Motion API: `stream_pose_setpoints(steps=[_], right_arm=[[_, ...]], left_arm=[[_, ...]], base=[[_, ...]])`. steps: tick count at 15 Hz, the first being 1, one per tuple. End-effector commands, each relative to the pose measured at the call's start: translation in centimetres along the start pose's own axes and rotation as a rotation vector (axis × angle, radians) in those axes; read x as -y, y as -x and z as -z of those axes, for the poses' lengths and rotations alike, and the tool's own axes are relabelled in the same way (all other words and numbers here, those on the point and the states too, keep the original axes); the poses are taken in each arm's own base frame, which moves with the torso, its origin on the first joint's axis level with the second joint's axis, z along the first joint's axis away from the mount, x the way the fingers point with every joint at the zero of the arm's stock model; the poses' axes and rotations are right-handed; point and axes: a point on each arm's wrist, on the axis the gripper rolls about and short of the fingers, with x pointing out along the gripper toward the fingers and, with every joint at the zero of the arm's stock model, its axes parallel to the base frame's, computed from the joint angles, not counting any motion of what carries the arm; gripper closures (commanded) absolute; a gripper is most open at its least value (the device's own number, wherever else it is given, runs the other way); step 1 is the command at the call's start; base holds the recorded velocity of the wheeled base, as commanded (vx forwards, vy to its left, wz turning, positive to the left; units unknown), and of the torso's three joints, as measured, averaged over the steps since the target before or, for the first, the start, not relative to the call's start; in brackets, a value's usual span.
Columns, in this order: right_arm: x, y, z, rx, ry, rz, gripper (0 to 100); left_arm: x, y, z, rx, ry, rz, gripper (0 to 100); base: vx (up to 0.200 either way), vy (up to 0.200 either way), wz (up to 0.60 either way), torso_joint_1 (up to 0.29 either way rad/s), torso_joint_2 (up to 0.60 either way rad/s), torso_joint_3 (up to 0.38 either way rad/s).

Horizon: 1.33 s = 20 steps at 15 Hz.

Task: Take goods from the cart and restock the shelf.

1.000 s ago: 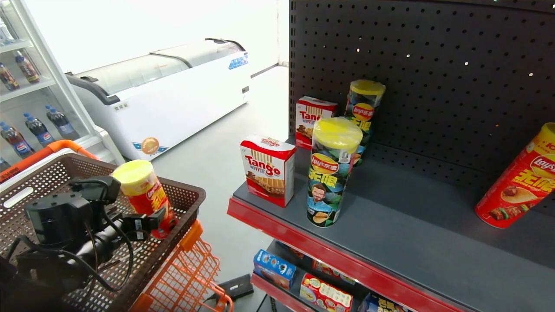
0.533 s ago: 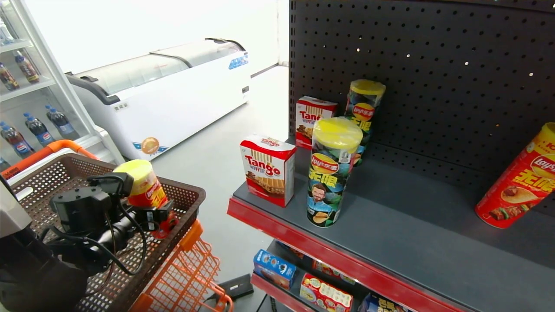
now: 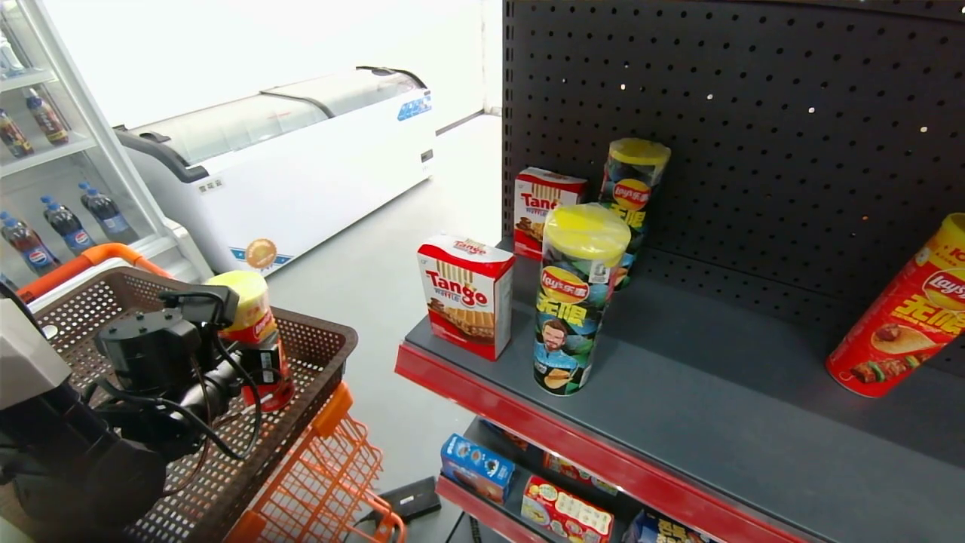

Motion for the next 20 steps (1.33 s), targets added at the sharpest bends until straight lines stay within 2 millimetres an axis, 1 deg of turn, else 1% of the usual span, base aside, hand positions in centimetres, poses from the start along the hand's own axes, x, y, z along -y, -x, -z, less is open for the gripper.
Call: stream_pose_setpoints(steps=[1,2,3,5,6,7,8,10,12,15,16,17,18,19,20], right_arm=[[0.0,0.0,0.0,0.000,0.000,0.001,0],[0.0,0.0,0.0,-0.001,0.000,0.001,0],[0.0,0.0,0.0,0.000,0.000,0.001,0],[0.0,0.0,0.0,-0.001,0.000,0.001,0],[0.0,0.0,0.0,0.000,0.000,0.001,0],[0.0,0.0,0.0,-0.001,0.000,0.001,0],[0.0,0.0,0.0,-0.001,0.000,0.001,0],[0.0,0.0,0.0,-0.001,0.000,0.001,0],[0.0,0.0,0.0,0.000,0.000,0.001,0],[0.0,0.0,0.0,-0.001,0.000,0.001,0],[0.0,0.0,0.0,-0.001,0.000,0.001,0],[0.0,0.0,0.0,-0.001,0.000,0.001,0],[0.0,0.0,0.0,-0.001,0.000,0.001,0],[0.0,0.0,0.0,-0.001,0.000,0.001,0],[0.0,0.0,0.0,-0.001,0.000,0.001,0]], left_arm=[[-0.1,0.6,-1.4,0.045,-0.002,0.003,100],[0.1,1.2,-2.1,0.064,-0.003,0.017,100],[0.5,1.9,-3.3,0.109,0.001,0.042,100],[1.0,3.2,-4.7,0.159,0.000,0.066,100],[1.3,4.0,-5.3,0.181,0.003,0.082,100],[1.4,5.5,-6.0,0.189,0.002,0.103,100],[1.2,6.4,-6.5,0.193,0.002,0.110,100],[2.4,8.3,-7.4,0.219,-0.001,0.214,100],[3.5,9.9,-7.5,0.236,-0.005,0.283,100],[4.5,11.1,-8.1,0.268,-0.006,0.359,100],[5.0,11.9,-8.4,0.291,-0.011,0.438,100],[5.2,12.4,-8.2,0.291,-0.019,0.517,100],[5.2,12.4,-8.1,0.291,-0.020,0.521,100],[5.0,13.6,-8.4,0.325,-0.029,0.629,100],[5.2,13.8,-8.3,0.319,-0.034,0.676,100]], base=[[0.000,0.000,0.00,0.000,0.00,0.000],[0.000,0.000,0.00,0.000,0.00,0.000],[0.000,0.000,0.00,0.000,0.00,0.000],[0.000,0.000,0.00,0.000,0.00,0.000],[0.000,0.000,0.00,0.000,0.00,0.000],[0.000,0.000,0.00,0.000,0.00,0.000],[0.000,0.000,0.00,0.000,0.00,0.000],[0.000,0.000,0.00,0.000,0.00,0.000],[0.000,0.000,0.00,0.000,0.00,0.000],[0.000,0.000,0.00,0.000,0.00,0.000],[0.000,0.000,0.00,0.000,0.00,0.000],[0.000,0.000,0.00,0.000,0.00,0.000],[0.000,0.000,0.00,0.000,0.00,0.000],[0.000,0.000,0.00,0.000,0.00,0.000],[0.000,0.000,0.00,0.000,0.00,0.000]])
